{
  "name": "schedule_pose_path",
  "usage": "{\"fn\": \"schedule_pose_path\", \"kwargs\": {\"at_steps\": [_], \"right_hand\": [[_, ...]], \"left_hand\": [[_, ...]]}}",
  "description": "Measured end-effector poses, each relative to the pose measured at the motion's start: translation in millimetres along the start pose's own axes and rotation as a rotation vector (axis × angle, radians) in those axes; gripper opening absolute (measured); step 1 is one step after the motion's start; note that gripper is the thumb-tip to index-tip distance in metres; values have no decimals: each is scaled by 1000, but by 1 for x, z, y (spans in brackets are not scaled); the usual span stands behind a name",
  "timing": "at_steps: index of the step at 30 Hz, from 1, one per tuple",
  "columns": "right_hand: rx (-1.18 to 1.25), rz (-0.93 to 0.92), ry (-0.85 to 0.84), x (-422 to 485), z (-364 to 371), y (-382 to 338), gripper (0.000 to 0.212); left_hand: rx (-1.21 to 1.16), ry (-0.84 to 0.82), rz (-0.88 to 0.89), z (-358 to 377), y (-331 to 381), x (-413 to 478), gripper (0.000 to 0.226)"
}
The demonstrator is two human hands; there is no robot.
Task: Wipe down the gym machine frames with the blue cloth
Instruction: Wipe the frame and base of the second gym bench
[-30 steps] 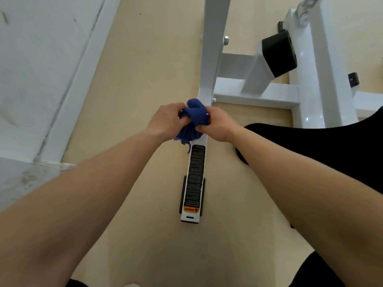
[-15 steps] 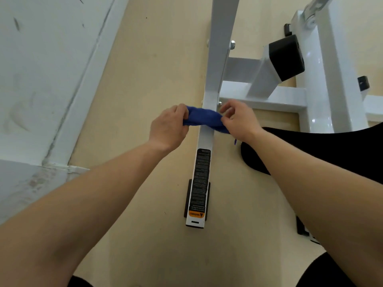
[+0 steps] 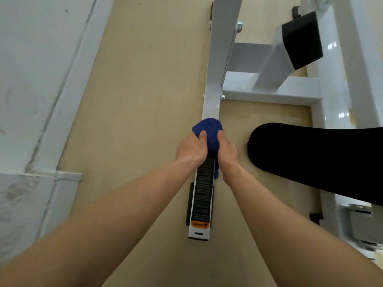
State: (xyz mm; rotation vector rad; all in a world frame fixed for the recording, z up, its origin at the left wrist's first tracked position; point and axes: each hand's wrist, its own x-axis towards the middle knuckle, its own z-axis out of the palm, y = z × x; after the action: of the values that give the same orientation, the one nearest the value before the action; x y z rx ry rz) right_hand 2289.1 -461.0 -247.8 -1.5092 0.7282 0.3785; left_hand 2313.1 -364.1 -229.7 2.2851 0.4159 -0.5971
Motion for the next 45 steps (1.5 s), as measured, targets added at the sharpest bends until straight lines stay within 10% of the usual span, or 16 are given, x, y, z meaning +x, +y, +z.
{"fn": "schedule_pose_path", "kwargs": {"at_steps": [10, 23, 45], "right_hand": [[-216, -157, -112, 62, 7, -11, 48], [-345, -93, -144, -114, -4, 98, 44], [-457, -90, -161, -157, -12, 134, 43]], "left_hand": [[-269, 2, 174, 17, 8, 54, 36], [-170, -179, -92, 29, -80, -122, 34], [-194, -124, -201, 36, -104, -176, 27]]}}
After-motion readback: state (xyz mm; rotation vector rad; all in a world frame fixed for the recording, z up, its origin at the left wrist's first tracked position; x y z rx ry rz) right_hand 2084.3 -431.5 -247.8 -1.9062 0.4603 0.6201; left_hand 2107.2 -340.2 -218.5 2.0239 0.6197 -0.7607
